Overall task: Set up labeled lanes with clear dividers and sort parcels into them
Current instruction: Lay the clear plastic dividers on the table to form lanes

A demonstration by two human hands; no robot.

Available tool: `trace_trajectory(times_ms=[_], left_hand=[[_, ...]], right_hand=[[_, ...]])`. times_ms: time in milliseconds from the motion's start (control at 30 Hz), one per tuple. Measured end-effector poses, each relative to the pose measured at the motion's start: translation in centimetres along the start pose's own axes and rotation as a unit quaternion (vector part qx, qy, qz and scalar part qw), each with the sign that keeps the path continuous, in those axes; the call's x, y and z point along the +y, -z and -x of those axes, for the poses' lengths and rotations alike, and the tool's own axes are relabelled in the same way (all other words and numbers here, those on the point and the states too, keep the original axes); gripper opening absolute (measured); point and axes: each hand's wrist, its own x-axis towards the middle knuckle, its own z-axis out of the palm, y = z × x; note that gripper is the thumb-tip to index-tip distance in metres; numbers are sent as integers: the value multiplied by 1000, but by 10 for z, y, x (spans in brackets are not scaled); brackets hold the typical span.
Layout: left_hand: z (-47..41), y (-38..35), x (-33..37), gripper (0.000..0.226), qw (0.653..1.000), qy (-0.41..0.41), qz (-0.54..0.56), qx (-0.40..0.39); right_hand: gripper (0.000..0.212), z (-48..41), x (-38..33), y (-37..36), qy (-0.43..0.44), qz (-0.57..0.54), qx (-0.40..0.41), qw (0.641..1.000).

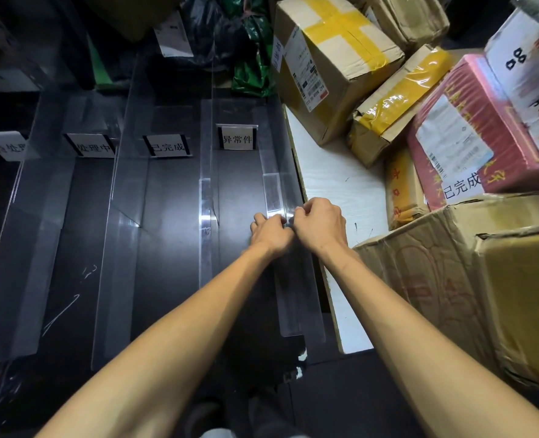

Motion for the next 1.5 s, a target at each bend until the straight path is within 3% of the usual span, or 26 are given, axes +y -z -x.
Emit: trace_trajectory(times_ms=[267,500,733,967,1167,1400,1500], left_hand=[[5,4,6,36,1000,3,25,9],[19,31,22,31,996,-51,60,51],[67,100,34,17,973,-141,111,148],[171,217,-5,30,936,-146,120,297],[301,304,-75,35,895,-128,128,407],[442,359,-170,29,866,-79,120,479],[490,375,-211,28,851,-74,126,504]], right_hand=[[28,4,0,4,0,26,-9,1000],[29,21,-16,21,107,96,72,987],[18,42,-66,39,229,-46,-5,972],[14,97,-188,39,396,-106,-83,908],[20,193,-280,26,544,-97,-184,813],[22,291,-344,0,631,-49,-235,738],[35,336,-365,-20,652,-58,-252,713]])
